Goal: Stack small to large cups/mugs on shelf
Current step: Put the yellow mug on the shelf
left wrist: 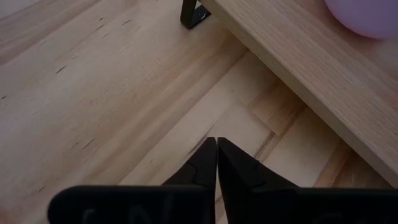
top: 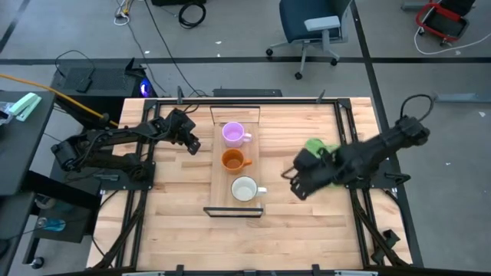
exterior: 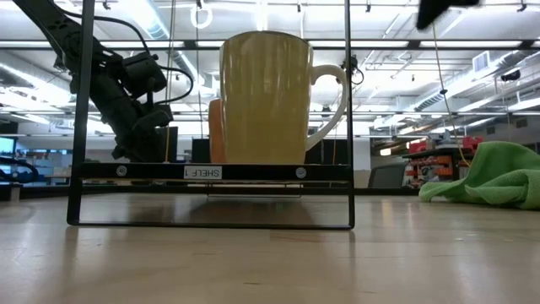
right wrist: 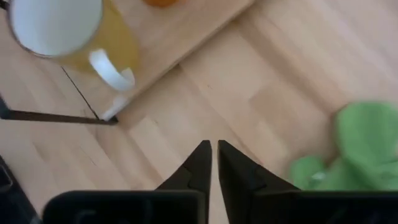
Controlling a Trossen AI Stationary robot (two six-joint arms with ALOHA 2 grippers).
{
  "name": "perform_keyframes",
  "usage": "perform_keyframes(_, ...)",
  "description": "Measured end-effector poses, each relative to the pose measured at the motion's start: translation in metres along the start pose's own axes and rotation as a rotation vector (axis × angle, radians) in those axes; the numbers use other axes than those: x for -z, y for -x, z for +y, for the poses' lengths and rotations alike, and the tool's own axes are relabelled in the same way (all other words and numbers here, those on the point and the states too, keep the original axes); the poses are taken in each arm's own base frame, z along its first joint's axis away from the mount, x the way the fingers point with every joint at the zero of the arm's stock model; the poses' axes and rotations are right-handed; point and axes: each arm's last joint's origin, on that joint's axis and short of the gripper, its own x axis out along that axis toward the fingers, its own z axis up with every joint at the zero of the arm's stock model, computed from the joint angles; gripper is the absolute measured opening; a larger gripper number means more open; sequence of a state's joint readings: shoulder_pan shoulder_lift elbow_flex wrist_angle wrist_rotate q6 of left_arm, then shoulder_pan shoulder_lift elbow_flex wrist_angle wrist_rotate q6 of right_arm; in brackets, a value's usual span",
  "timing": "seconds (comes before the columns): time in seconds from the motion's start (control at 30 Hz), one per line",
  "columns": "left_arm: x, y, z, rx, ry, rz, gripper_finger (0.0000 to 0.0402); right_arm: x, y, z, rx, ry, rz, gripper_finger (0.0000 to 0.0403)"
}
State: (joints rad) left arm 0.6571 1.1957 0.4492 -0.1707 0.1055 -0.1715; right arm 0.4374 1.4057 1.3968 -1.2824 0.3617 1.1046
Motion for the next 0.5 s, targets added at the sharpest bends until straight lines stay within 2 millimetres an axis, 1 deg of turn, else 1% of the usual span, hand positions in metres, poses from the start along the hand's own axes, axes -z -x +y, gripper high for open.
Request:
perform_keyframes(0.1,0.000,0.000,0.000,0.000,-0.006,0.000,0.0013,0.028,-0.028,0.003,-0.003,-0.050,-0.079,0.0008)
perform_keyframes(0.17,0.000,0.000,0.000,0.000,-0.010,0.001,0.0012,0.045,-0.046,0.005,-0.006,-0.056,-0.151,0.0006)
perform_keyframes(0.27,0.001,0.000,0.000,0.014,-0.008,0.008,0.0014,0.065,-0.072,0.006,-0.030,-0.064,-0.233,0.0004)
perform_keyframes(0.37,0.003,0.000,-0.002,0.066,0.003,0.038,0.0014,0.077,-0.096,0.008,-0.088,-0.072,-0.329,0.0003)
perform_keyframes(0.5,0.005,0.000,-0.003,0.134,0.018,0.071,0.0008,0.082,-0.121,0.013,-0.156,-0.052,-0.410,0.0002)
